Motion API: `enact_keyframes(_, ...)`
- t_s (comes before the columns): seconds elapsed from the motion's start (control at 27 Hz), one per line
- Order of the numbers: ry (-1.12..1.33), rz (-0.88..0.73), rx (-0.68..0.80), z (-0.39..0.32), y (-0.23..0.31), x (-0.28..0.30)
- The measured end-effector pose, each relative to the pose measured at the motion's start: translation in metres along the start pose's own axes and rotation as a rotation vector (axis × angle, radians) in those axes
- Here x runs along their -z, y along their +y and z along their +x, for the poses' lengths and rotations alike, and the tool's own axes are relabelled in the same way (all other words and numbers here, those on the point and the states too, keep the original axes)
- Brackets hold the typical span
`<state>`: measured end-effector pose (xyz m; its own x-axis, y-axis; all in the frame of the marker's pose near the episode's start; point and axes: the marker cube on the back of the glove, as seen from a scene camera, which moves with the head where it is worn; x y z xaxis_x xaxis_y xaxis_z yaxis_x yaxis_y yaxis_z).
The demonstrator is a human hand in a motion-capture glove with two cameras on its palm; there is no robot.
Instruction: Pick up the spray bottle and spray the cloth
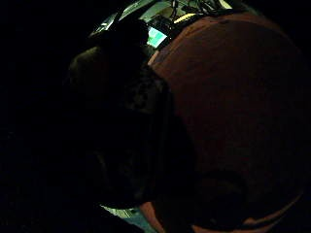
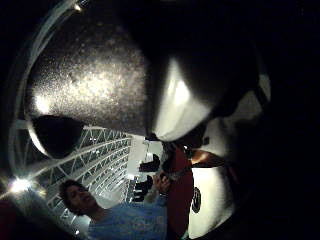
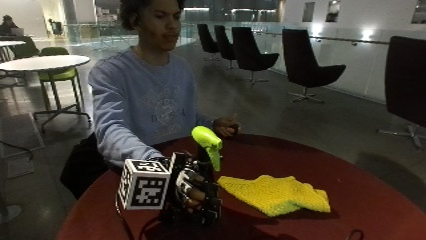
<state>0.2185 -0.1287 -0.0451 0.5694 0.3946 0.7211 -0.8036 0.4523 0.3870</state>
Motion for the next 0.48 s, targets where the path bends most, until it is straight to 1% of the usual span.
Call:
enact_keyframes(0.15, 0.006, 0.031, 0.017, 0.0, -0.003, 0.0)
enact_keyframes(0.26, 0.017, 0.026, 0.036, -0.002, -0.003, 0.002)
enact_keyframes(0.37, 0.025, -0.031, 0.071, -0.01, -0.001, 0.004)
enact_keyframes(0.48, 0.038, -0.148, 0.094, -0.026, 0.005, 0.007)
